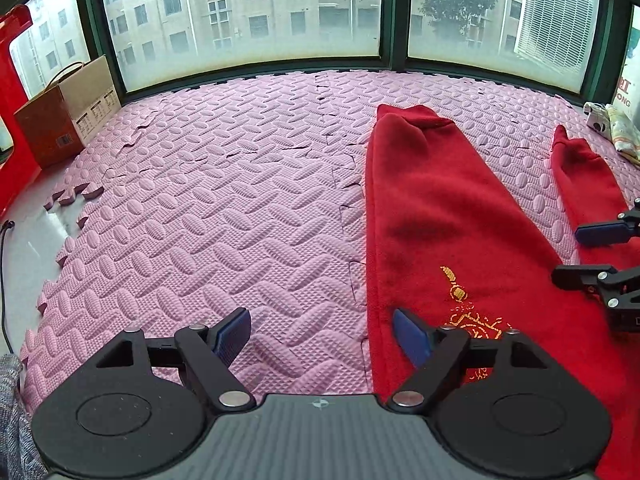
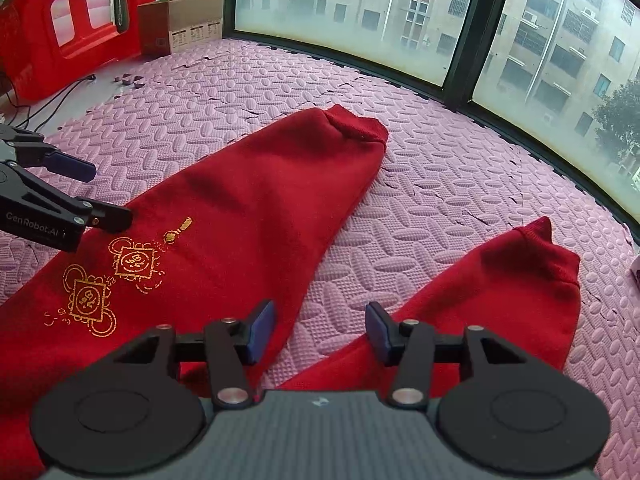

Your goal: Fold clothes

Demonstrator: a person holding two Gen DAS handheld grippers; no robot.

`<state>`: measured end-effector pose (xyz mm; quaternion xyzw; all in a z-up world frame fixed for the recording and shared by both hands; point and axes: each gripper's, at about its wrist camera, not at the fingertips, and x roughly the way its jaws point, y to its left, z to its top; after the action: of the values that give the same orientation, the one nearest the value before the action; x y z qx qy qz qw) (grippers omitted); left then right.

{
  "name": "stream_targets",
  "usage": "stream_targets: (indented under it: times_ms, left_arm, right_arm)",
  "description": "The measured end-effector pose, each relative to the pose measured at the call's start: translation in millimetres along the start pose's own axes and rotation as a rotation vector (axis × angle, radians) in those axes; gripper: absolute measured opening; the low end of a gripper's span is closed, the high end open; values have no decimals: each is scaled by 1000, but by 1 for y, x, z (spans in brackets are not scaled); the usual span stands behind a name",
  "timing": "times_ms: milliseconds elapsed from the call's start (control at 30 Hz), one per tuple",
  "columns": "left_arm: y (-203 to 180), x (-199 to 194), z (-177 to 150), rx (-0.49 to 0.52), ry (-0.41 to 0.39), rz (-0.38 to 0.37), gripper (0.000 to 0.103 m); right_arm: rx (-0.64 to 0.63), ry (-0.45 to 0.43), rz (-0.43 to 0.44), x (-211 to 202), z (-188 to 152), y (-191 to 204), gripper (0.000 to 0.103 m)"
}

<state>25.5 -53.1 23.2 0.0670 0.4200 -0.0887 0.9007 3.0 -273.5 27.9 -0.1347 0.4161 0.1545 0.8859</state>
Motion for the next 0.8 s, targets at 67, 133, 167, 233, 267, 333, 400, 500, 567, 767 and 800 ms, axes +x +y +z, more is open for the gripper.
stream_targets:
  times_ms: [67,133,167,233,267,333,400,500,567,767,800]
  left_arm:
    - [-2,-5,-1,8,-4,1,80]
    - [-5,-11,-2,12,-7,-7,80]
    - [-6,-14,-2,13,-8,-12,80]
    - [-10,-22,-5,23,-15,-31,80]
    - [-13,-26,-6,29,-19,-41,80]
    - [-17,-34,-11,51,-24,-53,81]
    - [-18,-41,-17,68,-27,-60,81]
    - [-18,-54,-24,73,-35,-78,83]
    - [-20,-62,-29,81,-44,-95,85]
    - [-31,-64,-47,141,-38,-102,85]
    - [-32,-62,-50,148,-33,-97,85]
  right_arm:
    - [2,-11,2,-3,1,1,50]
    - [-5,-19,4,-5,0,3,50]
    - [-9,-18,7,-5,-1,5,50]
    - [-40,-4,6,-2,-2,10,50]
    - [-56,-6,-3,-3,-3,12,51]
    - [-73,-17,-14,-7,-2,15,51]
    - [-75,-33,-1,-17,-1,18,51]
    - [-86,-63,50,-38,-1,27,51]
    - [-106,-73,75,-50,-5,37,51]
    - [-166,-49,106,-61,-35,67,54]
    - [-174,-51,96,-63,-40,70,54]
